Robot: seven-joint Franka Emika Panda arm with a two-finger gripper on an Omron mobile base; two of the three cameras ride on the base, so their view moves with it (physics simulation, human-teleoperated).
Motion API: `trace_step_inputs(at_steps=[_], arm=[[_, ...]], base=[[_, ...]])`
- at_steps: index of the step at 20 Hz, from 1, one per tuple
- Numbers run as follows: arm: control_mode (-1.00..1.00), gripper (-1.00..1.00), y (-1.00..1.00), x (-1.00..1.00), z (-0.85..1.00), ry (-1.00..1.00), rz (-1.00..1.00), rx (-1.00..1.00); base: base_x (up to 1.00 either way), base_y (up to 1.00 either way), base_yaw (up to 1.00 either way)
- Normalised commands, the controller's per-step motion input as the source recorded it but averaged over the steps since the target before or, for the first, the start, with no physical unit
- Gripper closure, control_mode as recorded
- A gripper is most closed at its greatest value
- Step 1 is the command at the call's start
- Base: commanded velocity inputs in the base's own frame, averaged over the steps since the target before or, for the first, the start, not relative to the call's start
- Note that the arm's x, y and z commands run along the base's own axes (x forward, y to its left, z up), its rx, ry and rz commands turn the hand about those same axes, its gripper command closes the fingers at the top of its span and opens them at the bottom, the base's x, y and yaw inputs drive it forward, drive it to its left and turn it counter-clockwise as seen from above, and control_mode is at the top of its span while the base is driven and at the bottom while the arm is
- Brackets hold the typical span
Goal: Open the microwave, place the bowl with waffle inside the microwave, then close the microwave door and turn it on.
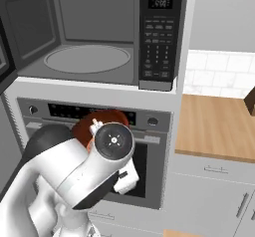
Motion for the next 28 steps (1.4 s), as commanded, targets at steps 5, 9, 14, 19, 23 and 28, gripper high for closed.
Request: trace_step_inputs(at_steps=[5,9,14,19,23,28], arm=[[-1.00,1.00,0.27,0.00,0.67,0.02,0.11,0.33],[-1.00,1.00,0.69,0.03,0.52,0.01,-0.04,0.33],[-1.00,1.00,0.55,0.08,0.25,-0.05,-0.21,0.50],[-1.00,1.00,0.68,0.35,0.30,-0.03,-0.16,0.45],[-1.00,1.00,0.91,0.31,0.46,0.00,-0.08,0.16],[-1.00,1.00,0.44,0.65,0.28,0.01,0.00,-0.01]], base=[[0.00,0.00,0.00],[0.00,0.00,0.00],[0.00,0.00,0.00],[0.00,0.00,0.00],[0.00,0.00,0.00],[0.00,0.00,0.00]])
